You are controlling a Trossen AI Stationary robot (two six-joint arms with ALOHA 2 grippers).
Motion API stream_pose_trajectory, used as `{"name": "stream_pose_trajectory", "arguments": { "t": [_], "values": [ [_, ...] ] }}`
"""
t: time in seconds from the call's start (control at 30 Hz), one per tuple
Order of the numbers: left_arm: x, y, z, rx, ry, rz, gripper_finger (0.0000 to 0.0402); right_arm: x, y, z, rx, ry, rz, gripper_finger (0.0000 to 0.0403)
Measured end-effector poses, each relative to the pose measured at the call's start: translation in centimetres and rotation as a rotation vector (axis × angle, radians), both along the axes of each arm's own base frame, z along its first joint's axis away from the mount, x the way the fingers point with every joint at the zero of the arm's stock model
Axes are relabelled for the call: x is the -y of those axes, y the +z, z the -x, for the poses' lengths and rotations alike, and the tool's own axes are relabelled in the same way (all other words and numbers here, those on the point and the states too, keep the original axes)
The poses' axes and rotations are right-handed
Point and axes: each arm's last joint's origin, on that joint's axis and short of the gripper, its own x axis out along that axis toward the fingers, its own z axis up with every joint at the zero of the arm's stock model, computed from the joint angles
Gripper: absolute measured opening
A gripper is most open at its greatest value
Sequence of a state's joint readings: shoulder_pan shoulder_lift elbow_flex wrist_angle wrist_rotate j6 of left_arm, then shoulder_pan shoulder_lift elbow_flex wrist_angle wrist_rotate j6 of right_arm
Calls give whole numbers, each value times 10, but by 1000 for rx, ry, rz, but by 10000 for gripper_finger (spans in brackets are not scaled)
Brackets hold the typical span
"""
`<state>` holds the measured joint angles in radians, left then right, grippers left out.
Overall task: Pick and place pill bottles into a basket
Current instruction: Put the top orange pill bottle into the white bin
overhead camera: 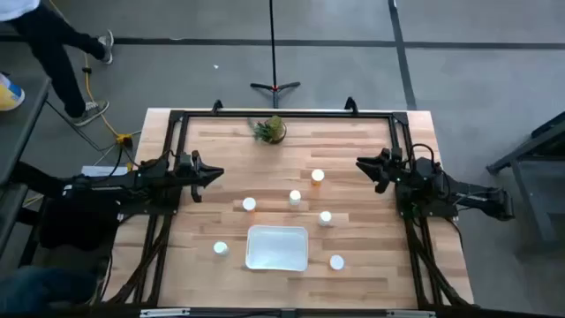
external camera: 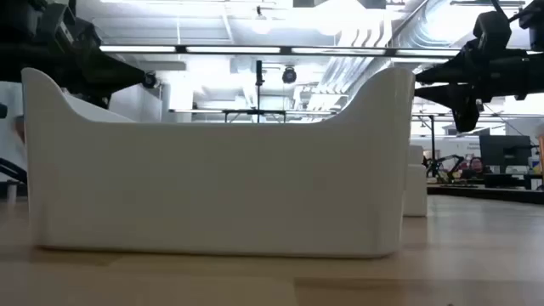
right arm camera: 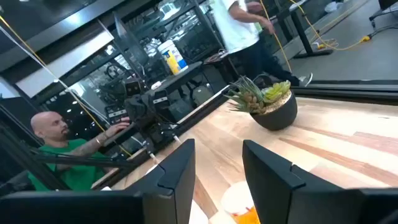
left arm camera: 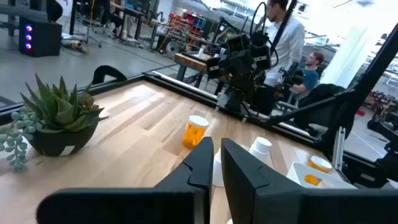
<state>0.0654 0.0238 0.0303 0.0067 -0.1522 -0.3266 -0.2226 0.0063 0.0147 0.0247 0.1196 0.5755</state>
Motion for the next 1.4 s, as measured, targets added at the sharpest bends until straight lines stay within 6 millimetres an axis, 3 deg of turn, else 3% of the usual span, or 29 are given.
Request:
{"name": "stream_pose_trajectory", "arguments": {
  "t": [0.53,0.63,0.8,0.9,1.0,1.2,1.4],
  "values": [
    [-1,2,0,22,38,14,74,0,0,0,-18,-8,40,135],
    [-2,8,1,88,61,1,111,0,1,0,-6,-14,60,161],
    [-2,18,2,188,61,11,213,0,9,1,29,3,96,221],
    [-1,30,4,222,49,21,262,-1,19,0,25,18,115,239],
    [-1,42,3,221,49,17,283,-1,39,-1,9,42,158,239],
    [-1,66,-6,142,31,7,277,-1,74,-6,-244,80,186,237],
    [1,91,-15,138,-71,5,270,1,104,-17,-362,104,157,238]
  ]
}}
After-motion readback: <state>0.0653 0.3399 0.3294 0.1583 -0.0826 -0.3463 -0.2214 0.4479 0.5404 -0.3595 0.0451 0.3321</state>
